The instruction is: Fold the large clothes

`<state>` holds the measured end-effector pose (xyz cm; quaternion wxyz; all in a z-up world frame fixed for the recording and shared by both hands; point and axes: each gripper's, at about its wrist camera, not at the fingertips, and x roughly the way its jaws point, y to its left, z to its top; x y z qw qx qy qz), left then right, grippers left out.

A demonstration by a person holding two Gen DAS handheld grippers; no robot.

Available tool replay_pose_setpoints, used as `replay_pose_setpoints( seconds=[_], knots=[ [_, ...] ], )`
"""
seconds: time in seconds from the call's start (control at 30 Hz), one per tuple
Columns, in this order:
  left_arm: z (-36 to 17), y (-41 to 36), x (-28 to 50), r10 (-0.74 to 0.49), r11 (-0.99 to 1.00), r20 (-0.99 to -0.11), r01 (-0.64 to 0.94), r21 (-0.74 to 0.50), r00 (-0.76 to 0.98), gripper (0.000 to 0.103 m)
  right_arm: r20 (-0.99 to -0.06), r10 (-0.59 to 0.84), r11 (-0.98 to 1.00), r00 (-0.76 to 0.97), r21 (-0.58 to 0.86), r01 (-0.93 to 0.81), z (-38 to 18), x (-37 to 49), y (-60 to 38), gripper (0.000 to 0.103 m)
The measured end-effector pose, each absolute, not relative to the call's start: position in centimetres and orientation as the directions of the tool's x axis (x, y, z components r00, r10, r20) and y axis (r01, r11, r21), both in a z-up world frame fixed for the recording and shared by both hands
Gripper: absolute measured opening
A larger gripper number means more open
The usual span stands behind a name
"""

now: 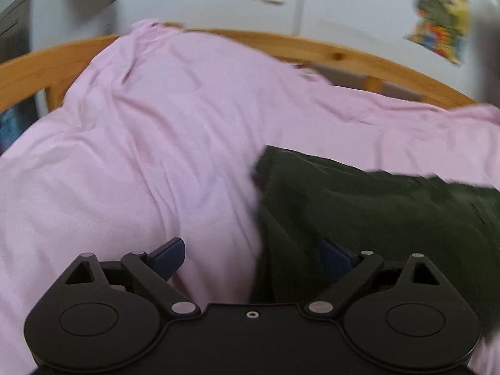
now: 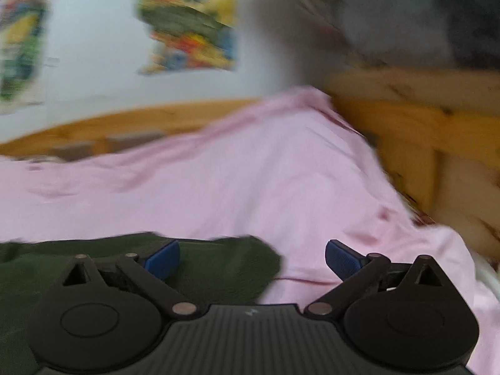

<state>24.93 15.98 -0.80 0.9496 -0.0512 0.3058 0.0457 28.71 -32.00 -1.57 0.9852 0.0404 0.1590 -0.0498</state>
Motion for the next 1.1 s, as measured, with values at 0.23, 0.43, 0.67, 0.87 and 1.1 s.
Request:
replay_pose_setpoints(
  seconds=[0.23, 0.43, 0.67, 0.87, 1.1],
  knots=[
    [-1.5, 14.1, 21.7, -0.018, 0.999, -0.606, -0.012, -0.046, 0.795, 0.095, -0.396, 0.018, 0.997, 0.918, 0.071, 0.011, -1.4, 29.7, -31.5, 0.074],
    [-2.0, 13.6, 20.9, -0.016, 0.998, -0.619, -0.020, -0.052, 0.785, 0.095, -0.436, -0.015, 0.998, 0.900, 0.048, 0.040, -1.8, 30.1, -31.4, 0.013],
    [-1.8, 14.0, 20.2, -0.027, 0.999, -0.627, 0.009, -0.032, 0.779, 0.095, -0.389, -0.089, 0.995, 0.917, -0.070, 0.067, -0.5, 27.4, -31.1, 0.000],
    [-2.6, 16.2, 20.6, 0.009, 0.995, -0.666, -0.073, -0.067, 0.746, 0.095, -0.449, -0.091, 0.993, 0.889, -0.106, 0.048, -2.0, 27.4, -31.3, 0.000],
    [-2.3, 17.5, 19.6, -0.048, 0.984, -0.680, -0.084, -0.160, 0.732, 0.087, -0.485, -0.157, 0.986, 0.860, -0.025, 0.166, -3.5, 26.5, -33.8, 0.000]
  ],
)
